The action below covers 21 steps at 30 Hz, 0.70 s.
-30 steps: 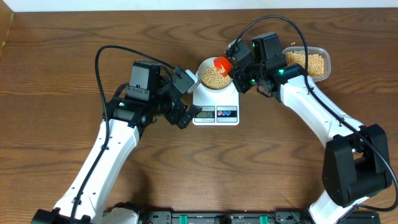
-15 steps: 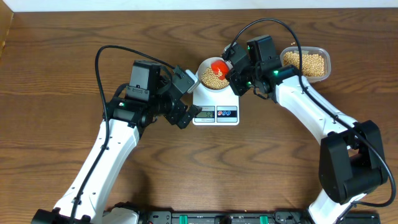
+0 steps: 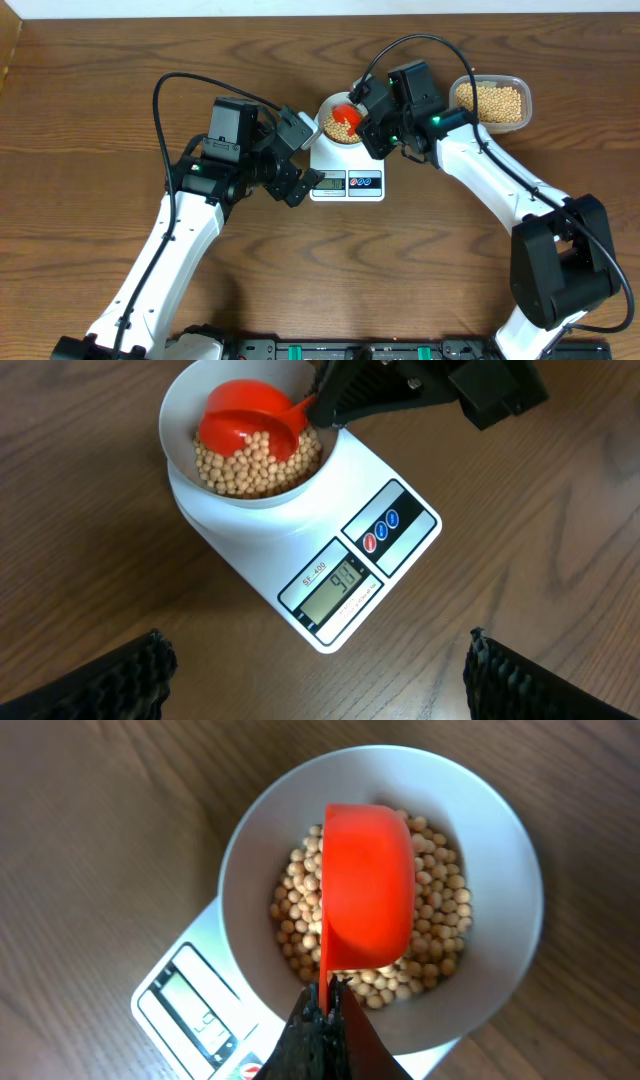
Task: Scoop item into bowl and weigh 50g on scale
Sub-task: 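Lower the red scoop into the bowl and tip it further, then raise the red scoop with the right gripper just above the bowl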
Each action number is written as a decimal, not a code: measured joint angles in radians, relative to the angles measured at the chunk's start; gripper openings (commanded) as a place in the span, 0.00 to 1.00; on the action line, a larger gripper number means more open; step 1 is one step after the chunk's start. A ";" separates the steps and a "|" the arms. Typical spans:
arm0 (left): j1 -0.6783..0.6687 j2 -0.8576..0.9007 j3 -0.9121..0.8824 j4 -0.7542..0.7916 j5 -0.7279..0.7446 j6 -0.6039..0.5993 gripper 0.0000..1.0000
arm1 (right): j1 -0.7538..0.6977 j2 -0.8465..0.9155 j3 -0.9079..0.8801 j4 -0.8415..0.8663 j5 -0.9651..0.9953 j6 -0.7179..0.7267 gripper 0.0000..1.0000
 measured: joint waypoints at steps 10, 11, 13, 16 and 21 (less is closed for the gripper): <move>0.000 0.000 0.000 0.000 0.000 0.000 0.95 | 0.000 0.000 0.000 0.001 -0.058 0.054 0.01; 0.000 0.000 0.000 0.000 0.000 0.000 0.95 | 0.000 0.000 0.000 0.001 -0.065 0.064 0.01; 0.000 0.000 0.000 0.000 0.000 0.000 0.95 | 0.000 0.000 0.000 0.001 -0.072 0.081 0.01; 0.000 0.000 0.000 0.000 0.000 0.000 0.94 | 0.000 0.000 0.000 0.001 -0.077 0.106 0.01; 0.000 0.000 0.000 0.000 0.000 0.000 0.95 | -0.007 0.000 0.000 0.003 -0.099 0.145 0.01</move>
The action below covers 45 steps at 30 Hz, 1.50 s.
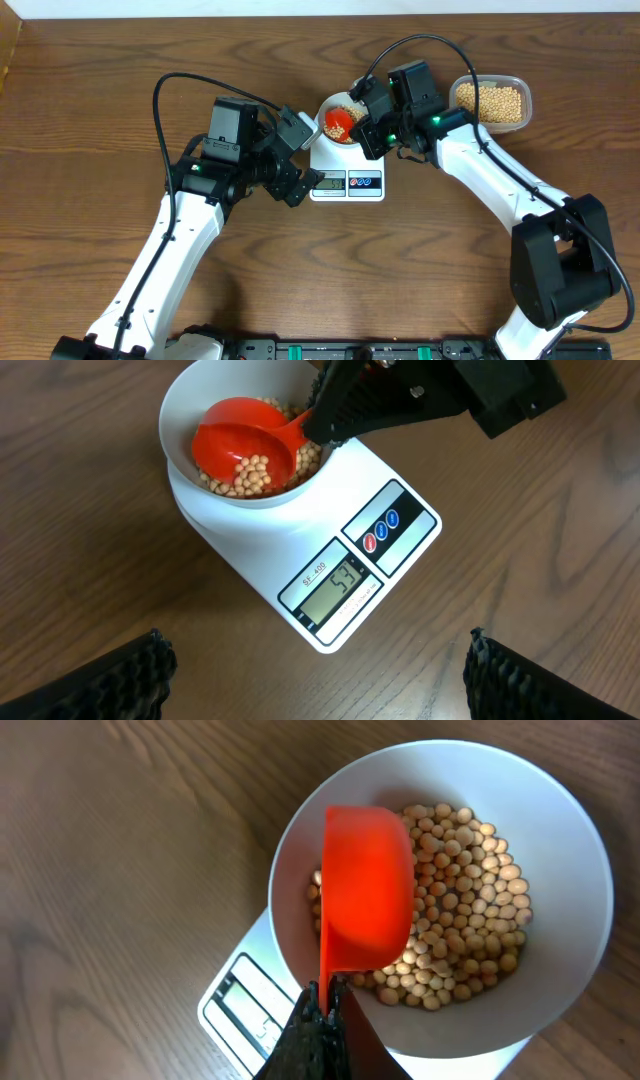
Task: Scoop item into bowl and weigh 50g on scale
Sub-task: 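Raise the red scoop with the right gripper just above the bowl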
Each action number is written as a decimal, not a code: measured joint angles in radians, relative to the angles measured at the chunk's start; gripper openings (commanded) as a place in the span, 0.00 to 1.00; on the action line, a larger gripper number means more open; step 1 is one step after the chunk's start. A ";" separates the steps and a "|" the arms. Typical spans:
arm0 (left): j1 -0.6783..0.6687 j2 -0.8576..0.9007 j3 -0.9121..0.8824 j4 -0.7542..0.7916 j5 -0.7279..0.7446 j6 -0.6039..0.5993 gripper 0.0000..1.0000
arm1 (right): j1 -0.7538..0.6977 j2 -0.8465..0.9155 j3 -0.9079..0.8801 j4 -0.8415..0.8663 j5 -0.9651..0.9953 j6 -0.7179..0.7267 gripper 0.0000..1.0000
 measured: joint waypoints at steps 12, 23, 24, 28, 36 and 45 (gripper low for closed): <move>0.000 0.000 0.000 0.000 0.000 0.000 0.95 | -0.098 0.000 0.000 0.051 -0.087 0.138 0.01; 0.000 0.000 0.000 0.000 0.000 0.000 0.95 | -0.121 0.000 0.000 0.063 -0.164 0.167 0.01; 0.000 0.000 0.000 0.000 0.000 0.000 0.95 | -0.121 0.000 0.000 0.063 -0.166 0.167 0.01; 0.000 0.000 0.000 0.000 0.000 0.000 0.95 | -0.121 0.000 0.000 0.063 -0.171 0.166 0.01; 0.000 0.000 0.000 0.000 0.000 0.000 0.95 | -0.121 0.000 0.000 0.063 -0.176 0.167 0.01; 0.000 0.000 0.000 0.000 0.000 0.000 0.95 | -0.121 0.000 0.000 0.071 -0.176 0.166 0.01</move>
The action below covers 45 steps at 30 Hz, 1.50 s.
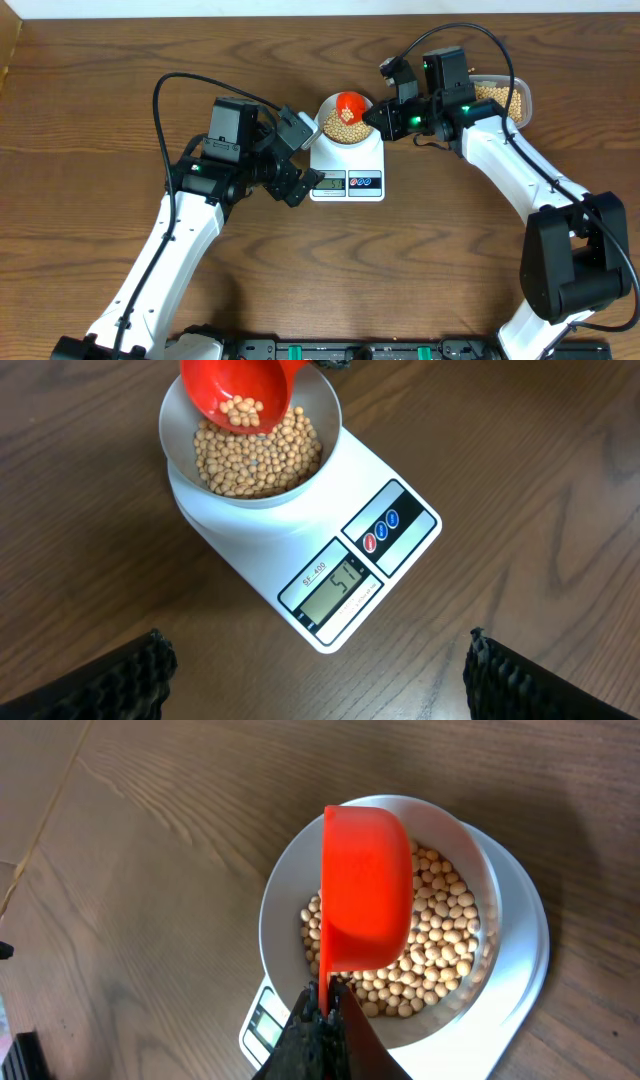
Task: Scoop item into bowl and weigh 50g on scale
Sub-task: 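Raise the red scoop with the right gripper just above the bowl, then lower the red scoop back into the white bowl with the right gripper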
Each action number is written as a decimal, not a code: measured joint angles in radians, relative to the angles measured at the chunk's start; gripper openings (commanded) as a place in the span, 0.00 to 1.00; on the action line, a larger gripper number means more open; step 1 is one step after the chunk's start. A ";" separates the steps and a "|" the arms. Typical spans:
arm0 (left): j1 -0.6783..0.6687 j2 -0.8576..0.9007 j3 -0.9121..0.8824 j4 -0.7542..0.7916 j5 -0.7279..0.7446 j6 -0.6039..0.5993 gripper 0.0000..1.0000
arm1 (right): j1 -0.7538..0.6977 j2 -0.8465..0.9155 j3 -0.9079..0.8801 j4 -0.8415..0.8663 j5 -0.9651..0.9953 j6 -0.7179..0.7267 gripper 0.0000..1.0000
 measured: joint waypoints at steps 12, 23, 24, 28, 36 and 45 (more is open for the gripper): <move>0.000 0.000 0.000 0.000 0.000 0.000 0.95 | 0.000 0.000 0.000 -0.012 0.045 -0.023 0.01; 0.000 0.000 0.000 0.000 0.000 0.000 0.95 | 0.028 0.000 0.000 -0.028 0.159 -0.072 0.01; 0.000 0.000 0.000 0.000 0.000 0.000 0.95 | 0.037 0.000 0.000 -0.028 0.164 -0.076 0.01; 0.000 0.000 0.000 0.000 0.000 0.000 0.95 | 0.072 0.000 0.000 -0.028 0.184 -0.085 0.01; 0.000 0.000 0.000 0.000 0.000 0.000 0.95 | 0.106 0.000 0.000 -0.028 0.246 -0.105 0.01; 0.000 0.000 0.000 0.000 0.000 0.000 0.95 | 0.123 0.000 0.000 -0.042 0.323 -0.138 0.01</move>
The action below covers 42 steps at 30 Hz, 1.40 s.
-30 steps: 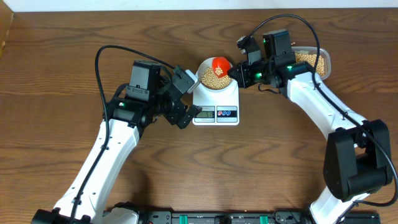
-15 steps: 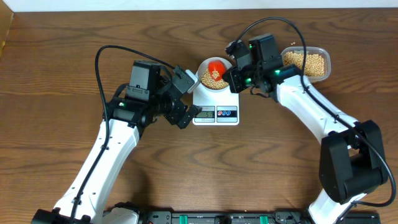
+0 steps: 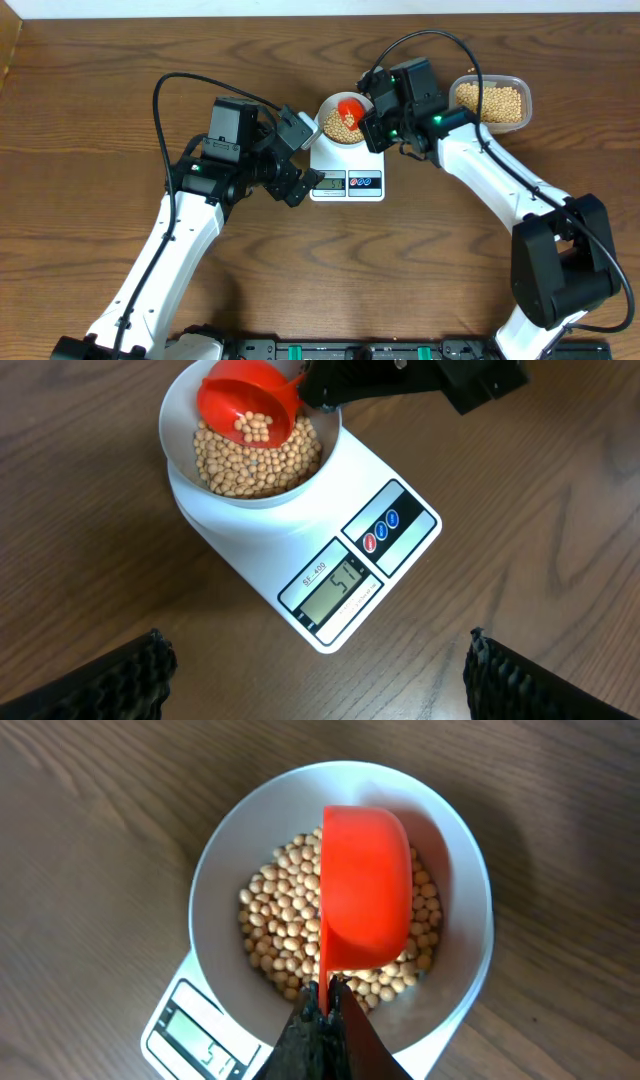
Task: Scoop item into bowl and weigh 50g on scale
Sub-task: 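Lower the red scoop back into the white bowl with the right gripper, then lift the red scoop out of the bowl, keeping it tilted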
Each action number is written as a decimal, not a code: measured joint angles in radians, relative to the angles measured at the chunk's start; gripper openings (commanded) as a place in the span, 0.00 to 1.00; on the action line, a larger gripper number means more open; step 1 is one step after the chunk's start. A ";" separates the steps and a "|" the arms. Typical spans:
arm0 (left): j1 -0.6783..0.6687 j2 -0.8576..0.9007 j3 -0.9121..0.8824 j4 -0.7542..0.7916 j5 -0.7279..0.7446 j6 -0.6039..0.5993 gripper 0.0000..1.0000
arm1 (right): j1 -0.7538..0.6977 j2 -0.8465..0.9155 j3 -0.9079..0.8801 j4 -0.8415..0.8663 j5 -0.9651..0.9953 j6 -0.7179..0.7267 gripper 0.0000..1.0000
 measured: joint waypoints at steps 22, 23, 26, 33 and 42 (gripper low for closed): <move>0.000 0.000 0.000 0.000 0.000 0.000 0.95 | 0.045 0.000 0.000 -0.005 -0.090 0.018 0.01; 0.000 0.000 0.000 0.000 0.000 0.000 0.95 | 0.045 0.000 0.000 -0.005 -0.099 0.021 0.01; 0.000 0.000 0.000 0.000 0.000 0.000 0.95 | 0.045 0.000 0.000 -0.005 -0.119 0.036 0.01; 0.000 0.000 0.000 0.000 0.000 0.000 0.95 | 0.034 0.000 0.000 -0.005 -0.138 0.089 0.01; 0.000 0.000 0.000 0.000 0.000 0.000 0.95 | -0.012 0.000 0.000 0.000 -0.167 0.112 0.01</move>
